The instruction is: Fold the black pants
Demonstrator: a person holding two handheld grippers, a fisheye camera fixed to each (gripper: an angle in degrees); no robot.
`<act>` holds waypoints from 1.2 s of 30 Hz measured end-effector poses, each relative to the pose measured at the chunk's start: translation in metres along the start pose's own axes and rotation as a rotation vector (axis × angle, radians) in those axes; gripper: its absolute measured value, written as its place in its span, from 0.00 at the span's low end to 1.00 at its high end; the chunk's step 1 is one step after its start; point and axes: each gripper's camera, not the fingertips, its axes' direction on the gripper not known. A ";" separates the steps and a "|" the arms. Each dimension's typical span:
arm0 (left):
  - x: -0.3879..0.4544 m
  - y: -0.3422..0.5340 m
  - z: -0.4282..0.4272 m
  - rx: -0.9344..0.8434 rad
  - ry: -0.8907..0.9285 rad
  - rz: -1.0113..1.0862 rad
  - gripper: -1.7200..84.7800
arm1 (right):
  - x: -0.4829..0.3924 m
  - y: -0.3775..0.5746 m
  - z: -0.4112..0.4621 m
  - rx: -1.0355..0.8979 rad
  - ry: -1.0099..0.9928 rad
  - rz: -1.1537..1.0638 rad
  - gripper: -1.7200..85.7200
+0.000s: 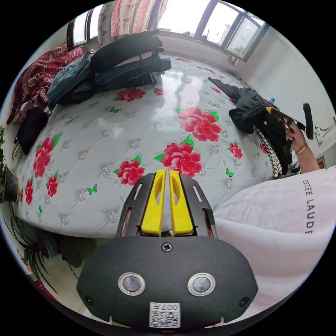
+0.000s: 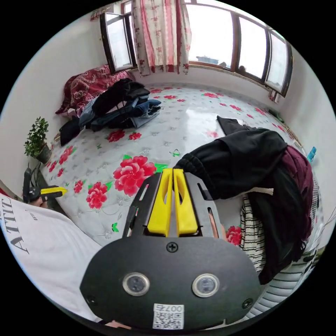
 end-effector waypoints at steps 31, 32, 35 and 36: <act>-0.066 0.109 0.008 0.167 0.005 0.029 0.13 | 0.302 0.113 0.058 0.167 -0.410 0.962 0.05; -0.064 0.108 0.009 0.169 0.002 0.038 0.13 | 0.297 0.106 0.048 0.200 -0.399 0.906 0.05; -0.052 0.102 0.012 0.187 0.007 0.095 0.15 | 0.255 0.051 -0.001 0.304 -0.423 0.540 0.03; -0.047 0.097 0.012 0.202 0.021 0.123 0.17 | 0.232 0.030 -0.017 0.329 -0.490 0.398 0.03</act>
